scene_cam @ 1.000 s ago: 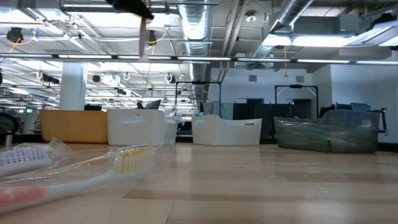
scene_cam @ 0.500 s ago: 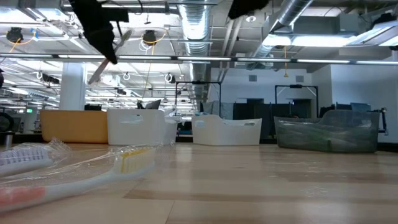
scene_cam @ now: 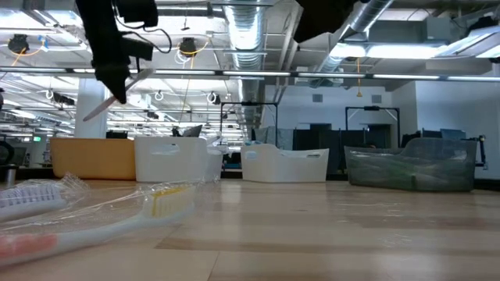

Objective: Pick & Place Toothbrushes
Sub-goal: Put the orange toothbrush into the yellow bin

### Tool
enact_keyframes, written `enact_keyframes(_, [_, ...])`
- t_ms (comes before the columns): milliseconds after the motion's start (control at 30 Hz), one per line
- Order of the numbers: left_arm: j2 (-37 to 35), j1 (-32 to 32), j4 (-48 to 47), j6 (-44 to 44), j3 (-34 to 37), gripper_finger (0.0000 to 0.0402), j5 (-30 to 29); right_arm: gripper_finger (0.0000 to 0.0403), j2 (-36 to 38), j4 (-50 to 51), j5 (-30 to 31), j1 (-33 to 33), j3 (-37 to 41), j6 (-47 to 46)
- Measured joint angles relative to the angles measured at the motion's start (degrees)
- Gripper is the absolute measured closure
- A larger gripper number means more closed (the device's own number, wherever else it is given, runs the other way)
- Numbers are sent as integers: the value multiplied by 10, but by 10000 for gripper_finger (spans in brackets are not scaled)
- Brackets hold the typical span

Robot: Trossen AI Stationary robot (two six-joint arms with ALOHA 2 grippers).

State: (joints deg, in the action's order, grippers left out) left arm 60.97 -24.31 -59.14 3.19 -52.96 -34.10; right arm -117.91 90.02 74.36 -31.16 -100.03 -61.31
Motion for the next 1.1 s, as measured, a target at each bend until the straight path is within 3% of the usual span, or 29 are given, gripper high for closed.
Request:
enact_keyframes(767, [0, -57, 58, 44, 100, 383, 90, 138, 0, -3, -8, -2, 2, -3])
enact_keyframes(1100, [0, -58, 72, 42, 108, 378, 93, 138, 0, -3, -11, -2, 2, -3])
